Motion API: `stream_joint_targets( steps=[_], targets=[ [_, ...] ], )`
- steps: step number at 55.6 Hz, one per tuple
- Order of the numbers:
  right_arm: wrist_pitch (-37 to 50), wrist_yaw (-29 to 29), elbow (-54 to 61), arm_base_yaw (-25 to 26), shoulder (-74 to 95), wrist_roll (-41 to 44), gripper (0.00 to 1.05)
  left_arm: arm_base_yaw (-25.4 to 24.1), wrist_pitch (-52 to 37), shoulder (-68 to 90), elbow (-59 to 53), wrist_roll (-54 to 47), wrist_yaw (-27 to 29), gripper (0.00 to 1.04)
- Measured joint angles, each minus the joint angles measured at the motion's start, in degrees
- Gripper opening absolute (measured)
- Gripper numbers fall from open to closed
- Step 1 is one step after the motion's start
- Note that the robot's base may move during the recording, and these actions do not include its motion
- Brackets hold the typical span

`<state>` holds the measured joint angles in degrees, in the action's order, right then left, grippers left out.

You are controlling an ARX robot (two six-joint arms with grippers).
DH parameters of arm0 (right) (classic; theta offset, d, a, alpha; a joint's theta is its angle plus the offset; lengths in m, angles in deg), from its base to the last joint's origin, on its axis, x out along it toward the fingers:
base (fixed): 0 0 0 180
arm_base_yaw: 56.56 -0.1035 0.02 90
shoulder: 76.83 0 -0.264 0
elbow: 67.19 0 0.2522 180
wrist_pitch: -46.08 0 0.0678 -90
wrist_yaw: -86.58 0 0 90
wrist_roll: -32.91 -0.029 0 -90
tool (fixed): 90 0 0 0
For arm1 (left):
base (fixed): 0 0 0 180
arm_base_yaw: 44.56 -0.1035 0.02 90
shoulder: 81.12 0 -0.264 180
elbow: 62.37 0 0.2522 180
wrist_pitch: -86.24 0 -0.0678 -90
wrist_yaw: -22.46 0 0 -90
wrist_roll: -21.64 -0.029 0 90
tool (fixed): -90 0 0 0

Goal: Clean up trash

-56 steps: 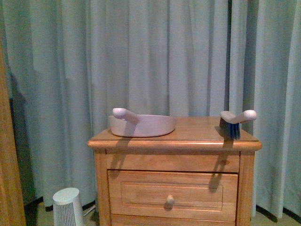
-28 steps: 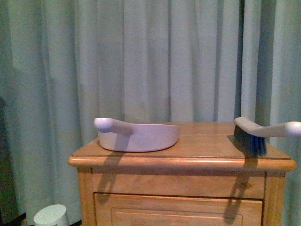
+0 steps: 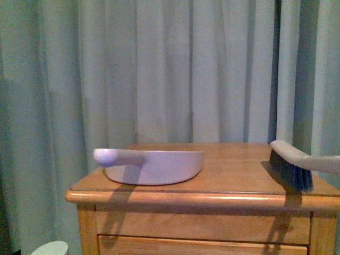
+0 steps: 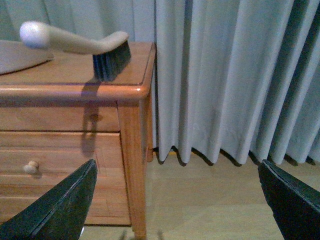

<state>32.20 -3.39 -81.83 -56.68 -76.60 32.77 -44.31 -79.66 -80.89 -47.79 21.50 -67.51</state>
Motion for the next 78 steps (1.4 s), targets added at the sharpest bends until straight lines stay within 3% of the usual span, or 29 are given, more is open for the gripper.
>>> stream_joint_targets(
  steps=[25,31,35,48,61,78],
  targets=[
    [0.02,0.0,0.0,0.0,0.0,0.0,0.97,0.0,-0.02,0.0,0.0,0.0,-0.02,0.97],
    [0.02,0.07,0.0,0.0,0.0,-0.02,0.97,-1.03,9.35,7.04,4.17,3.13,-7.21,0.97],
    [0.02,0.02,0.0,0.0,0.02,-0.02,0.97,0.26,9.05,14.73,7.06,3.45,-7.34,0.97],
    [0.02,0.02,0.0,0.0,0.0,-0.02,0.97,10.32,0.59,41.33,26.1,-0.92,-0.15,0.97],
    [0.02,0.02,0.0,0.0,0.0,0.0,0.97,24.55,6.6,71.45,55.19,-3.02,8.92,0.97],
    [0.02,0.02,0.0,0.0,0.0,-0.02,0.97,27.39,14.08,92.08,69.77,0.31,15.56,0.97]
  ],
)
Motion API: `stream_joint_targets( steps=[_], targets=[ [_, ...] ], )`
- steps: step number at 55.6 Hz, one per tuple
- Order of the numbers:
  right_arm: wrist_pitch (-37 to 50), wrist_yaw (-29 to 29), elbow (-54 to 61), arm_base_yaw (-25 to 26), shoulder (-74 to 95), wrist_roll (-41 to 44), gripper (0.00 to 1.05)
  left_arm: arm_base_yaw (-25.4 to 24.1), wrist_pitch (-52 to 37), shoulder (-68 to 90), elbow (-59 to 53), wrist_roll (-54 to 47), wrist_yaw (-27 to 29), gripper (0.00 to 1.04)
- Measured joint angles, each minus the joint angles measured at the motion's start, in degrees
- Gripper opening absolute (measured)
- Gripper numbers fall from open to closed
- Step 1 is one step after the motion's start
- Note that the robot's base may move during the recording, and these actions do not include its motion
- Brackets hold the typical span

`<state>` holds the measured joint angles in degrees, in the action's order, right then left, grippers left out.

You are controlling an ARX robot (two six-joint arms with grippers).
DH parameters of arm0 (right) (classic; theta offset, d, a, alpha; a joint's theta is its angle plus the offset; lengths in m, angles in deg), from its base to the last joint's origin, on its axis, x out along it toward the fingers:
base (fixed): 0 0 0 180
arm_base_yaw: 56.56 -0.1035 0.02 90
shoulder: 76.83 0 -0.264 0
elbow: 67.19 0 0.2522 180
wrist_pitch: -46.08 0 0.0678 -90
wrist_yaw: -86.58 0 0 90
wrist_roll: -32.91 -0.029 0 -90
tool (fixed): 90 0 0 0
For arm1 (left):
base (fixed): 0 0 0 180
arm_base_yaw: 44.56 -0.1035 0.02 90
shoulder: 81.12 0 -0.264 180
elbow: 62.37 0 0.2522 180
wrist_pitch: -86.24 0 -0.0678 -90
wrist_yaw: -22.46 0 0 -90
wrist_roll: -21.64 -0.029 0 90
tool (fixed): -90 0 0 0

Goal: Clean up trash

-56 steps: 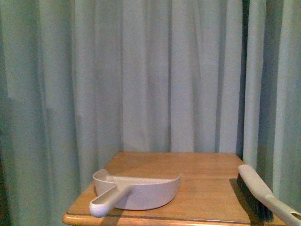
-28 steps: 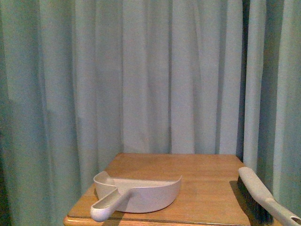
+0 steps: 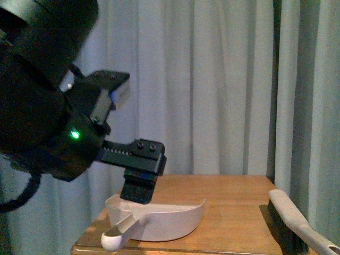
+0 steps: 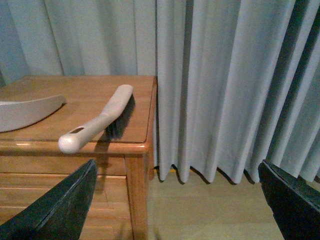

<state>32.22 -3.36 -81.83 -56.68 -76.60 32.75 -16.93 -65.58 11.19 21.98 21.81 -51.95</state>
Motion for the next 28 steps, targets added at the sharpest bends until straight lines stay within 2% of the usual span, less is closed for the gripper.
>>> stream_joint_targets(
  steps=[15,28],
  targets=[
    [0.0,0.0,0.0,0.0,0.0,0.0,0.97,2.14,2.78,9.07,8.41,0.74,1.01,0.97],
    [0.0,0.0,0.0,0.0,0.0,0.0,0.97,1.9,6.38,14.05,11.15,1.92,2.43,0.97]
  ],
)
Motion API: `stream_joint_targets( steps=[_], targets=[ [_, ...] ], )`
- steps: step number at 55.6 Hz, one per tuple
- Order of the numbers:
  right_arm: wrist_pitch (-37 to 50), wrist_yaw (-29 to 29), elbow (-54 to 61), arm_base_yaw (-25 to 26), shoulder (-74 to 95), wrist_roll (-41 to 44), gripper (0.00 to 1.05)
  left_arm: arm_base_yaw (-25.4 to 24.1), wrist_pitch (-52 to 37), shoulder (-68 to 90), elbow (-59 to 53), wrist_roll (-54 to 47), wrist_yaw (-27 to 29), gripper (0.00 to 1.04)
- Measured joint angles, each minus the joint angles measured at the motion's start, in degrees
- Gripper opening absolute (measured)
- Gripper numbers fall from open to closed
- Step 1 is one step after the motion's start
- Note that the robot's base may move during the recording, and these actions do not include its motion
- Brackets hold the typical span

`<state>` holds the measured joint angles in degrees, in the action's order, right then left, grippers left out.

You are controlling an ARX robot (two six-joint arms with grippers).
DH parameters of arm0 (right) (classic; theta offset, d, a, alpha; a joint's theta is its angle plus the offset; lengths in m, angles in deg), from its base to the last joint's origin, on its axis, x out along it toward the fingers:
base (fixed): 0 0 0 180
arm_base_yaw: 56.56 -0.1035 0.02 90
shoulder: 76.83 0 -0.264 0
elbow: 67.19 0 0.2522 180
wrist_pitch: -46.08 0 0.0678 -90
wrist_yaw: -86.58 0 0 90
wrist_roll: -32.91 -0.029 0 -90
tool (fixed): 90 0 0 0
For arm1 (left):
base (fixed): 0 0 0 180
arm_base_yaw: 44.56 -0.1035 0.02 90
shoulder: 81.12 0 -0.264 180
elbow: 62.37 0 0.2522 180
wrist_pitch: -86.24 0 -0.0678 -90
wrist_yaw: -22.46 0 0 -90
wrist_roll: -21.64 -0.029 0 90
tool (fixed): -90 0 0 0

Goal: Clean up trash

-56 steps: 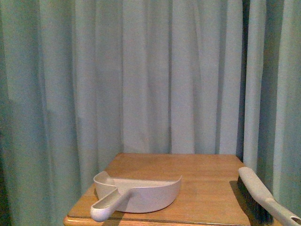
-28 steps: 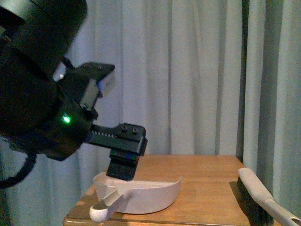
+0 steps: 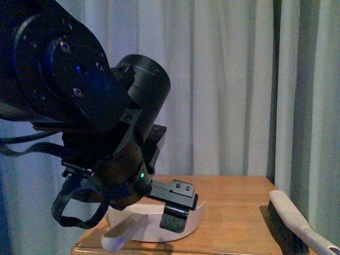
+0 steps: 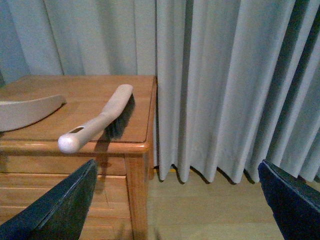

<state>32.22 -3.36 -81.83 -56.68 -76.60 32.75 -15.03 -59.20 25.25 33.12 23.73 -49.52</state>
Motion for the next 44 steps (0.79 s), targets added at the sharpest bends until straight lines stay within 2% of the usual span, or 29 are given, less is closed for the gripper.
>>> stream_joint_targets(
  steps=[34,44],
  targets=[
    [0.0,0.0,0.0,0.0,0.0,0.0,0.97,-1.16,-0.85,6.25,1.36,-2.6,1.55,0.97],
    [0.0,0.0,0.0,0.0,0.0,0.0,0.97,-1.16,-1.29,6.25,1.33,-3.3,1.53,0.71]
  ],
)
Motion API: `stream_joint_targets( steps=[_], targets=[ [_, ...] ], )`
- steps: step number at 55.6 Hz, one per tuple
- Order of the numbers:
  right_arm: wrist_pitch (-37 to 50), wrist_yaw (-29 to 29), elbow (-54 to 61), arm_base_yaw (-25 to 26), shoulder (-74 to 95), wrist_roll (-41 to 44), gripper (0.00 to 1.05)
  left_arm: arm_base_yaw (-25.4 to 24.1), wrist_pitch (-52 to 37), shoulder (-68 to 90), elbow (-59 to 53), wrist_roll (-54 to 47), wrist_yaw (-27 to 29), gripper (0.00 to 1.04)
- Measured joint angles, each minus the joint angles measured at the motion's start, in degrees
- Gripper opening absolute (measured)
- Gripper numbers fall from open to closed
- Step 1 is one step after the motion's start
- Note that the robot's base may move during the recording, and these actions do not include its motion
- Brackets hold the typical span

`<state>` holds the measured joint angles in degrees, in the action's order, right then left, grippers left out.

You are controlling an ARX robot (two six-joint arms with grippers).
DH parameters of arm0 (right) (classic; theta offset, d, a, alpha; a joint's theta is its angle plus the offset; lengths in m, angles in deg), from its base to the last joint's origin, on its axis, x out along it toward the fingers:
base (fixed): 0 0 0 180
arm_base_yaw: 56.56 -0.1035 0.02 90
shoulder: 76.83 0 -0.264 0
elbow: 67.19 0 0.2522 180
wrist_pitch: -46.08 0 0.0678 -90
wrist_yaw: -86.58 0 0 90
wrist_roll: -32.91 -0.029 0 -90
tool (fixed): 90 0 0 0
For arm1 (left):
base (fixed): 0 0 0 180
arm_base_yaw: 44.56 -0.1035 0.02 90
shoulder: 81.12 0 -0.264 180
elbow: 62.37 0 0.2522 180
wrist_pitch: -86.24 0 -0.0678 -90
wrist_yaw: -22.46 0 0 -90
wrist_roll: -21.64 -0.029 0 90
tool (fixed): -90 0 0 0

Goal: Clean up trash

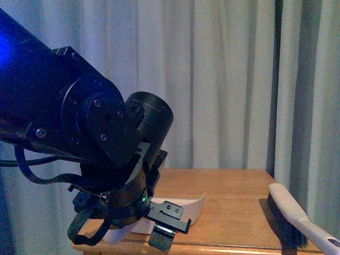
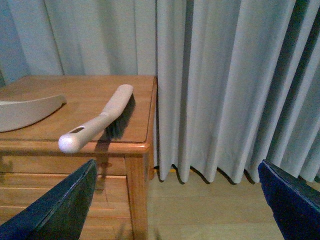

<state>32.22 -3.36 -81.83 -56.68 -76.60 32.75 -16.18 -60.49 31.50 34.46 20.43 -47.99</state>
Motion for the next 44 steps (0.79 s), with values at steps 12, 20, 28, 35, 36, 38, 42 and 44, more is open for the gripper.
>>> stream_joint_targets(
  steps=[12,20,28,35,36,38,42,44],
  targets=[
    [0.0,0.0,0.0,0.0,0.0,0.02,0.97,-0.02,-0.79,0.0,0.0,-0.59,-0.02,0.37],
    [0.0,0.0,0.0,0.0,0.0,0.0,0.97,-0.07,-0.85,-0.09,-0.11,-0.94,0.04,0.29],
    [0.0,0.0,0.0,0.0,0.0,0.0,0.97,-0.33,-1.68,-0.9,-1.42,-1.25,0.04,0.29],
    [0.0,0.0,0.0,0.0,0.0,0.0,0.97,-0.66,-4.61,-3.1,-3.65,-1.81,0.07,0.29],
    [0.0,0.0,0.0,0.0,0.0,0.0,0.97,-0.72,-5.57,-3.72,-4.31,-2.08,0.15,0.29],
    [0.0,0.0,0.0,0.0,0.0,0.0,0.97,-0.79,-8.96,-5.29,-6.05,-3.67,0.92,0.29],
    [0.0,0.0,0.0,0.0,0.0,0.02,0.97,-1.29,-18.8,-9.62,-10.8,-8.13,1.42,0.29],
    [0.0,0.0,0.0,0.0,0.0,0.0,0.97,-1.77,-22.93,-12.28,-12.92,-9.88,0.57,0.29]
  ],
)
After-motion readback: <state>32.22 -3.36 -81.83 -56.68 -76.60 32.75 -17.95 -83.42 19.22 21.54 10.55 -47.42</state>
